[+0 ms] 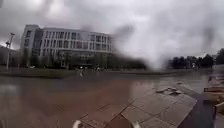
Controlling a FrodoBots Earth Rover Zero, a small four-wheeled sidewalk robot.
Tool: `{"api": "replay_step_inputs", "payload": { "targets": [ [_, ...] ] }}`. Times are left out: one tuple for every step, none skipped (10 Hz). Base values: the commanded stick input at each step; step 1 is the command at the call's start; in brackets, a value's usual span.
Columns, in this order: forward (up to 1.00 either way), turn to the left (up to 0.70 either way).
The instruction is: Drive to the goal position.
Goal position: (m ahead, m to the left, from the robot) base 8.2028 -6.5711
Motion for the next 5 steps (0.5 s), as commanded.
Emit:
{"api": "replay_step_inputs", "payload": {
  "targets": [
    [0.70, 0.03],
    [0.70, 0.03],
    [0.70, 0.02],
    [0.70, 0.00],
    [0.70, 0.00]
  ]
}}
